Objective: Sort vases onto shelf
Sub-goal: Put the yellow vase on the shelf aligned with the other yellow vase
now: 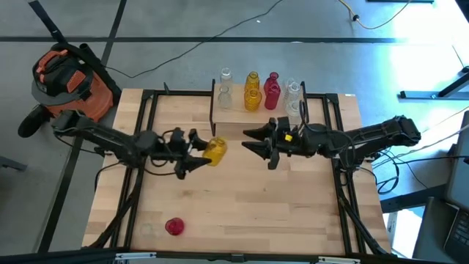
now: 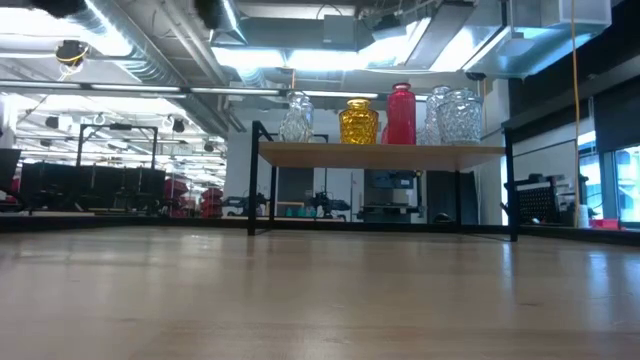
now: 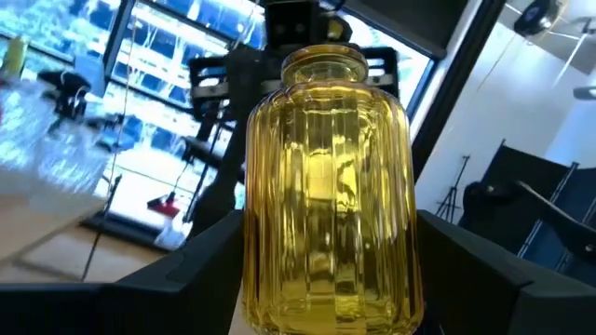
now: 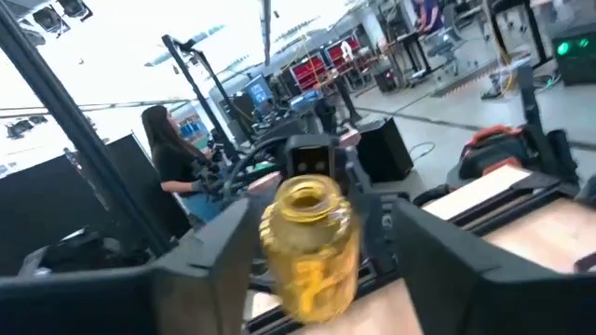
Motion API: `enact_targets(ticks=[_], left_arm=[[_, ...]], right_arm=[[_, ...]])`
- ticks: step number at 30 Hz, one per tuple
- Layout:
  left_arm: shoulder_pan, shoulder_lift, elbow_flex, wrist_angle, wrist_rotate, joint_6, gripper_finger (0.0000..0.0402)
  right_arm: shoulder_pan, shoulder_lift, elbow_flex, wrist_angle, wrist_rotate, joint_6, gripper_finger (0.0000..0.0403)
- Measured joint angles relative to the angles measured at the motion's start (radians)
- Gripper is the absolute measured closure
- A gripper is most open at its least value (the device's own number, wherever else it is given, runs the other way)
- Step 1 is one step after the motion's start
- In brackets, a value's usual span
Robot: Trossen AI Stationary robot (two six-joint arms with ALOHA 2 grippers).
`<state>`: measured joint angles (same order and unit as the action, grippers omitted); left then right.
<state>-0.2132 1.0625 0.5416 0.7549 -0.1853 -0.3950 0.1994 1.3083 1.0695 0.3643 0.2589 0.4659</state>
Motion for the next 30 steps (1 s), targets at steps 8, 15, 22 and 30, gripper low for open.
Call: enact_targets(ticks=[8, 15, 22, 30], left_arm=[[0.046, 0.247, 0.26, -0.019, 0.06, 0.073, 0.0135], [0.091, 0.383, 0.363, 0.0, 0.075, 0.069, 0.014], [0.117, 0.394, 0.383, 0.019, 0.044, 0.062, 0.0141], [0.12, 0.391, 0.385, -0.052, 0.02, 0.033, 0.0143]], right_arm=[[-0.045, -0.003, 0.0, 0.022, -0.016, -0.051, 0.0147], [-0.048, -0.002, 0.001, 0.038, -0.047, -0.101, 0.016], [-0.046, -0.002, 0.001, 0.031, -0.108, -0.109, 0.0161], [-0.073, -0.002, -0.001, 0.001, -0.161, -0.108, 0.0161]])
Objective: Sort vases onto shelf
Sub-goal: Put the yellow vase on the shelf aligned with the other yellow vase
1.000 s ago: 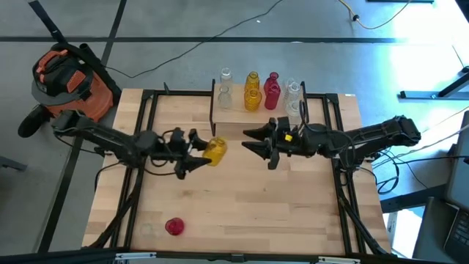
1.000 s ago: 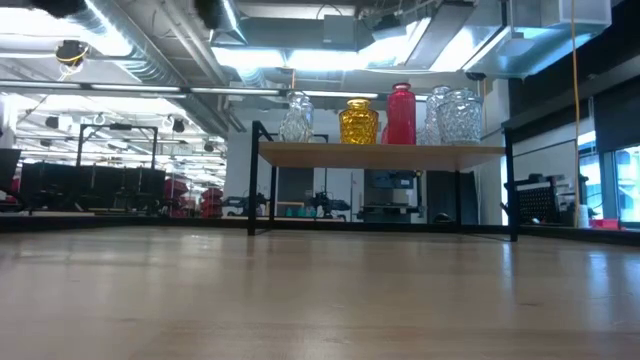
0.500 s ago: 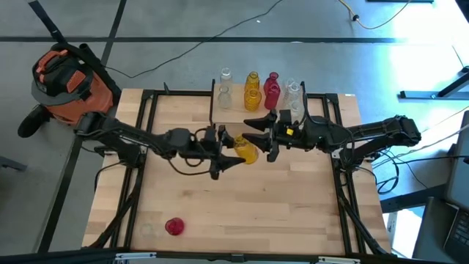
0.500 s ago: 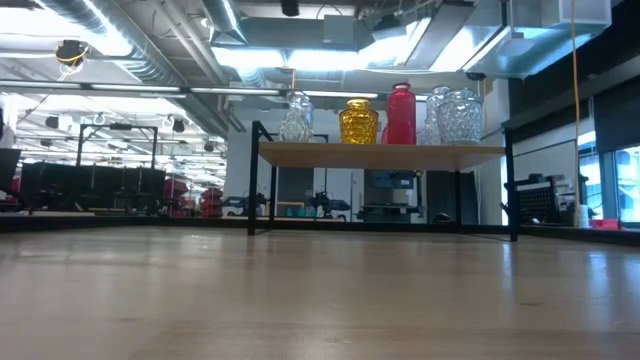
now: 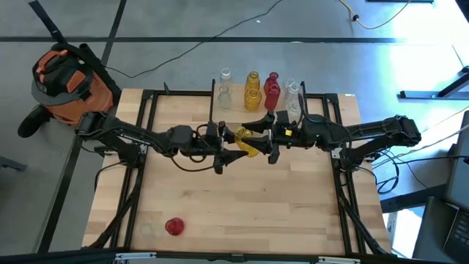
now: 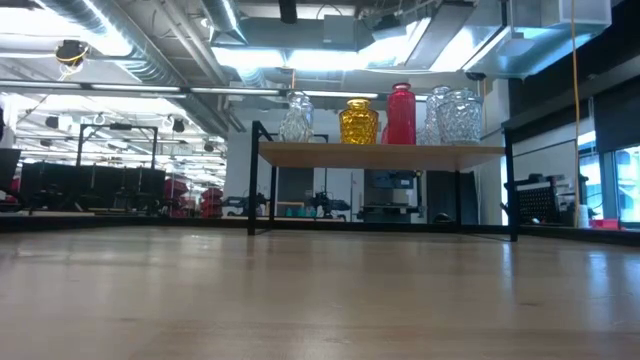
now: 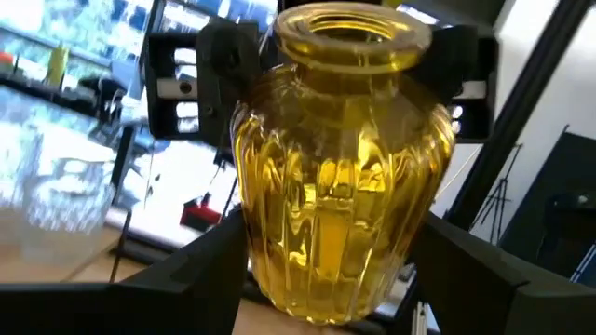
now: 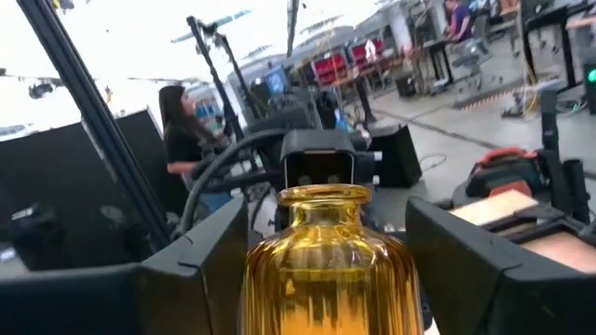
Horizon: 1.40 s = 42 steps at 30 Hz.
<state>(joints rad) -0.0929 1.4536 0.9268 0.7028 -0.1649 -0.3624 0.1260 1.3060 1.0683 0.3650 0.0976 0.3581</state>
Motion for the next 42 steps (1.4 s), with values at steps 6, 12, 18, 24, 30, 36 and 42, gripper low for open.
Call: enact_targets(ticks=[6, 12, 18, 24, 30, 36, 42], left_arm=[[-0.004, 0.0, 0.0, -0.093, 0.003, -0.032, 0.0146], [-0.009, -0.001, 0.0, -0.184, 0.023, -0.055, 0.0146], [-0.027, -0.001, 0.0, -0.257, 0.009, -0.079, 0.0148], [-0.033, 0.0, 0.0, -0.3, 0.003, -0.082, 0.0149], [-0.033, 0.0, 0.0, -0.309, -0.011, -0.078, 0.0149], [-0.034, 0.0, 0.0, -0.354, -0.012, -0.072, 0.0149], [-0.034, 0.0, -0.001, -0.399, -0.02, -0.053, 0.0149]], right_arm=[[-0.042, 0.001, -0.001, -0.099, -0.106, 0.034, 0.0161], [-0.05, 0.001, -0.001, -0.164, -0.144, 0.023, 0.0161], [-0.048, 0.0, 0.061, -0.36, -0.153, -0.054, 0.0162], [-0.061, -0.002, 0.08, -0.401, -0.144, -0.076, 0.0162], [-0.075, 0.003, 0.081, -0.434, -0.135, -0.052, 0.0162], [-0.098, 0.024, 0.082, -0.431, -0.184, -0.013, 0.0162], [-0.109, 0.061, 0.082, -0.429, -0.269, 0.015, 0.0162]])
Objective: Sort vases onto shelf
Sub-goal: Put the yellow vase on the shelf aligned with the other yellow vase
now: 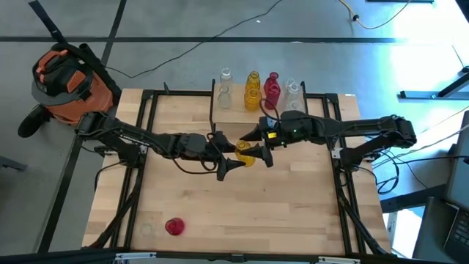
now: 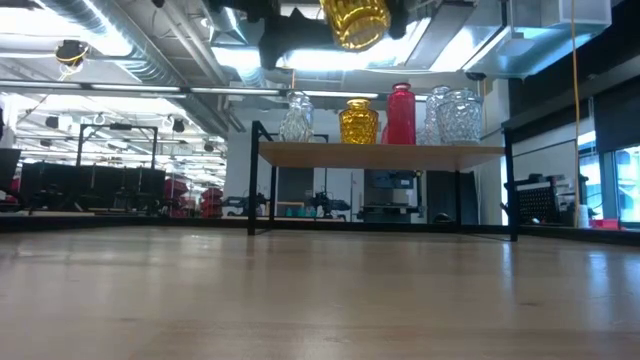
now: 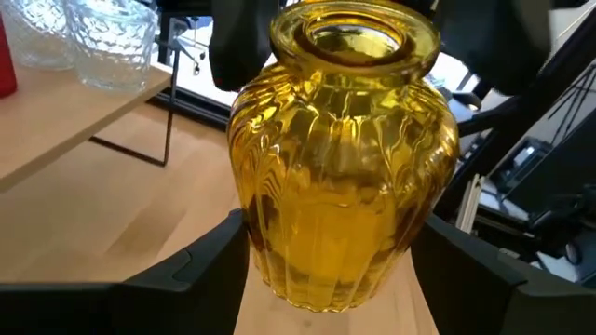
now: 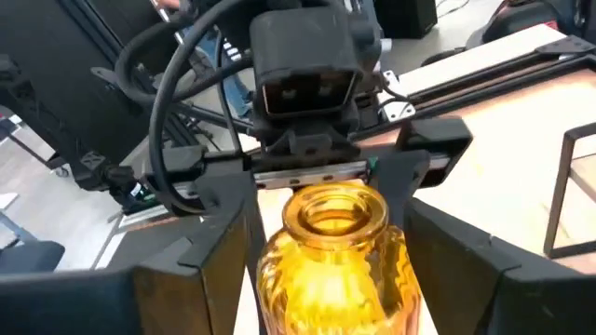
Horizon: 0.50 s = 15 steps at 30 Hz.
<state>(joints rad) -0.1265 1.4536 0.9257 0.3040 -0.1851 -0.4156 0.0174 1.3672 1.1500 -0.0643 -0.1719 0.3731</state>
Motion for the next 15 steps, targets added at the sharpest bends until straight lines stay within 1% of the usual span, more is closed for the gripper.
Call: enact_targets(ticks=[10, 12, 15], left_arm=[[-0.006, 0.001, -0.001, -0.04, -0.007, 0.0, 0.0149], [-0.007, 0.001, -0.002, -0.047, -0.009, 0.0, 0.0149], [-0.007, 0.003, -0.003, -0.054, -0.007, -0.003, 0.015]], right_arm=[[0.001, 0.059, 0.0, 0.013, 0.003, 0.003, 0.0167], [0.001, 0.071, 0.002, 0.01, -0.006, 0.006, 0.0182], [0.001, 0.077, 0.003, -0.012, -0.02, 0.002, 0.0226]])
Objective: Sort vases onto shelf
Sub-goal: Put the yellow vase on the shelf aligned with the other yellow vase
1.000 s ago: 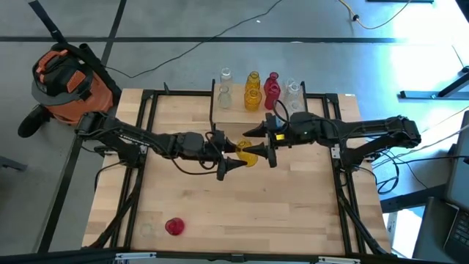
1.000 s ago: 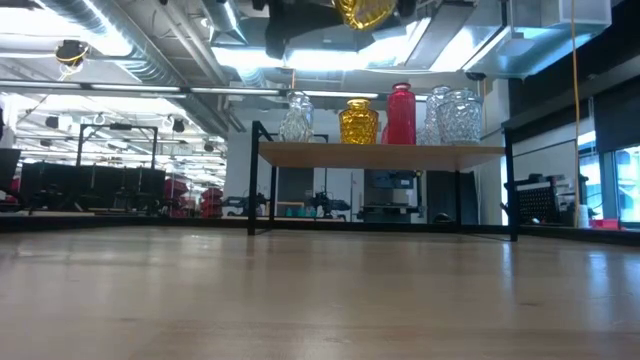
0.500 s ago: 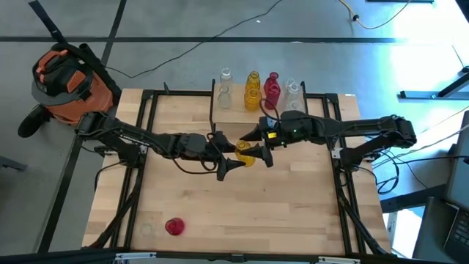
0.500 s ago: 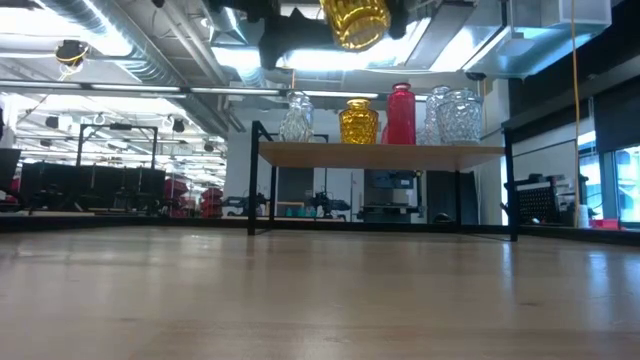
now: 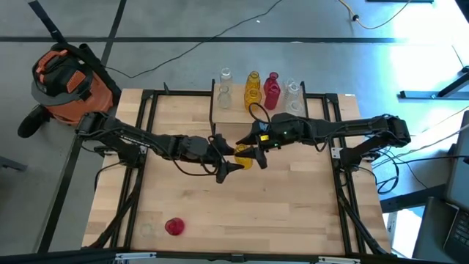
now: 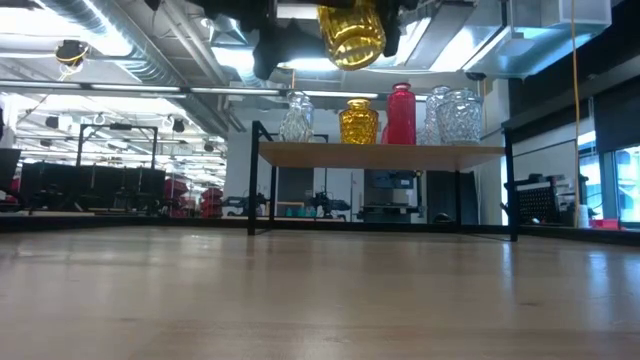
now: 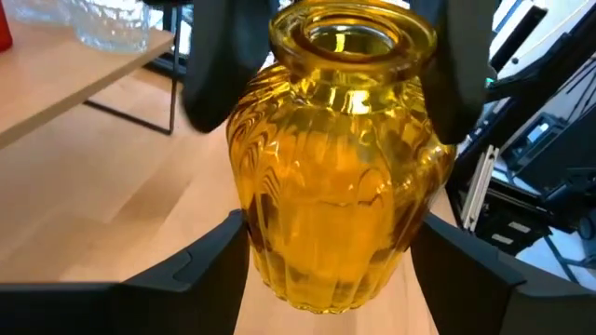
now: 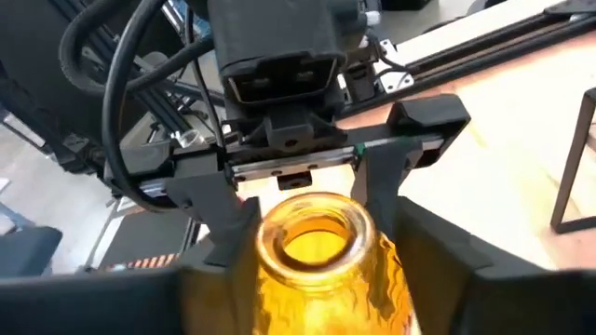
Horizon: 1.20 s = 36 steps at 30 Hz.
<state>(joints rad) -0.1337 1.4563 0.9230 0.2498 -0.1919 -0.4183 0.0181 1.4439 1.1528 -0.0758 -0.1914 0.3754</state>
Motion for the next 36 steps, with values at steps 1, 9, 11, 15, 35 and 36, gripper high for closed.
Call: enact_targets(ticks=[1, 9, 11, 15, 35, 36], left_arm=[[0.0, 0.0, 0.0, -0.005, 0.002, -0.006, 0.015], [-0.005, 0.0, 0.0, -0.029, 0.006, -0.023, 0.015], [-0.006, 0.0, 0.0, -0.029, 0.007, -0.023, 0.0147], [-0.005, -0.008, 0.0, -0.035, 0.016, -0.025, 0.0129], [0.071, -0.041, 0.006, -0.051, 0.148, -0.01, 0.0118], [0.08, -0.04, 0.006, -0.051, 0.166, -0.011, 0.0118]], right_arm=[[0.0, 0.004, 0.001, -0.001, -0.001, -0.007, 0.0244], [0.001, 0.007, -0.001, 0.004, 0.015, -0.021, 0.0307], [0.001, 0.006, -0.001, 0.007, 0.023, -0.018, 0.0307], [0.002, 0.003, -0.002, 0.023, 0.037, -0.001, 0.0307], [0.021, -0.065, -0.005, -0.009, 0.114, 0.05, 0.0306], [0.024, -0.065, -0.005, -0.012, 0.125, 0.052, 0.0306]])
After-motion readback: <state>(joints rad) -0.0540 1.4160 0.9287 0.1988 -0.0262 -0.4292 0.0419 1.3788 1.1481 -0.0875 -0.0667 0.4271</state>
